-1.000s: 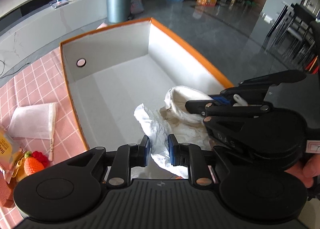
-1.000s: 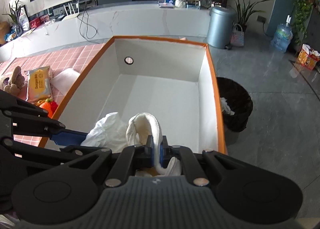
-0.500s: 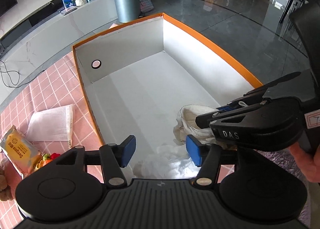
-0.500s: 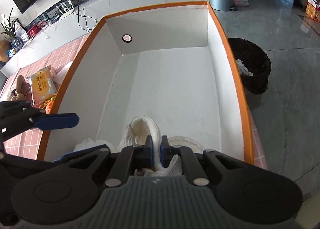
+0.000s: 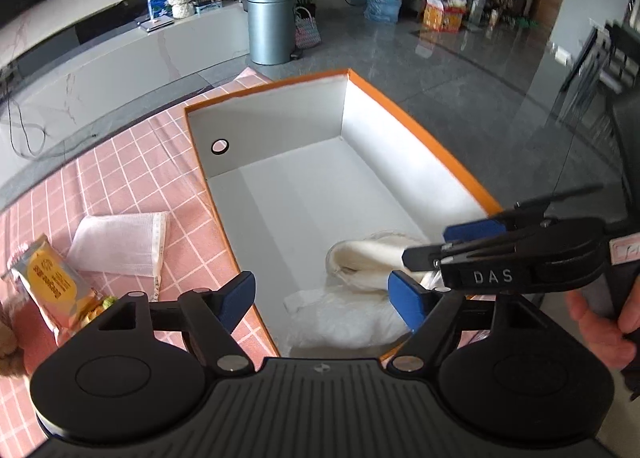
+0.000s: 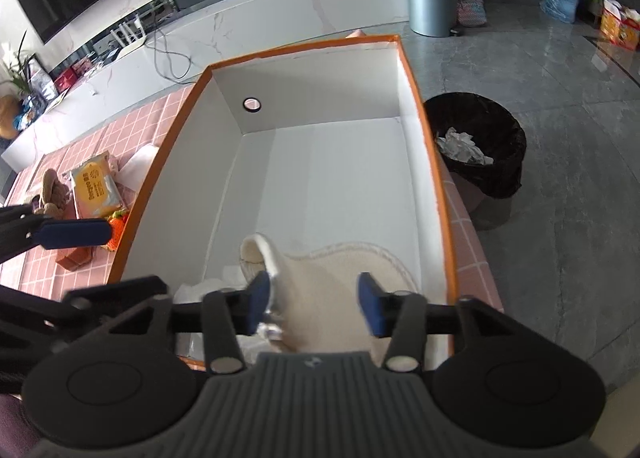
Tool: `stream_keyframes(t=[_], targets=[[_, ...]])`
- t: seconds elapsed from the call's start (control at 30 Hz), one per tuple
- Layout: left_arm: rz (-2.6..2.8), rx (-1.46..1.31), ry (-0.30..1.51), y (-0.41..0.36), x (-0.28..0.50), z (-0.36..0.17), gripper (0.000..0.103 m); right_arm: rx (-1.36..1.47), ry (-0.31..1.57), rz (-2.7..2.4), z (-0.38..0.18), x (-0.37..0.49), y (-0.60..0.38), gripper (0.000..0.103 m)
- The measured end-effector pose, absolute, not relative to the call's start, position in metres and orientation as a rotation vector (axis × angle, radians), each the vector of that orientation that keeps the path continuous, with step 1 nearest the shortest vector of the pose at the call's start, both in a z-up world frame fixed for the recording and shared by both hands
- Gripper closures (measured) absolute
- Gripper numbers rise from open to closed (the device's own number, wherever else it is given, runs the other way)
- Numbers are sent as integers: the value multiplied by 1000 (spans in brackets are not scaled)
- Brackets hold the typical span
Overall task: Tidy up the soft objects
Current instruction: 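Open both tools to drop the pad and bag into the box, then move both tools back over the remaining items on the table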
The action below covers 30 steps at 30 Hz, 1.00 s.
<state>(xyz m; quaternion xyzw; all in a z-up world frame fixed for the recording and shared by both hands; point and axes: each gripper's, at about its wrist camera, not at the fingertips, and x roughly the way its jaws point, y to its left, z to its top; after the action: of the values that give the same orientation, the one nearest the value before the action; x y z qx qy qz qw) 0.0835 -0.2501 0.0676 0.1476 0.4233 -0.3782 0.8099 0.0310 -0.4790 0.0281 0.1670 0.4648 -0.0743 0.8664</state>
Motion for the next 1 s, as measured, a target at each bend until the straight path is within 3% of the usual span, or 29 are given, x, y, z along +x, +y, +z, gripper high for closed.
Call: stream_keyframes(t=[0.13, 0.4, 0.7, 0.83, 0.9, 1.0], targets=[[-835, 206, 906, -236, 93, 74, 13, 405, 950, -146, 38, 23, -481, 49], [-864, -2, 788, -201, 94, 87, 13, 279, 795, -171, 75, 2, -458, 35], [-727, -13, 657, -171, 81, 87, 14, 172, 603, -224, 90, -16, -407, 33], [-650, -18, 599, -153, 77, 84, 19, 153, 503, -224, 89, -21, -379, 32], [-605, -2, 563, -139, 73, 80, 20, 146, 460, -202, 88, -22, -363, 23], [-554, 17, 531, -122, 69, 76, 20, 140, 423, -169, 84, -22, -342, 20]])
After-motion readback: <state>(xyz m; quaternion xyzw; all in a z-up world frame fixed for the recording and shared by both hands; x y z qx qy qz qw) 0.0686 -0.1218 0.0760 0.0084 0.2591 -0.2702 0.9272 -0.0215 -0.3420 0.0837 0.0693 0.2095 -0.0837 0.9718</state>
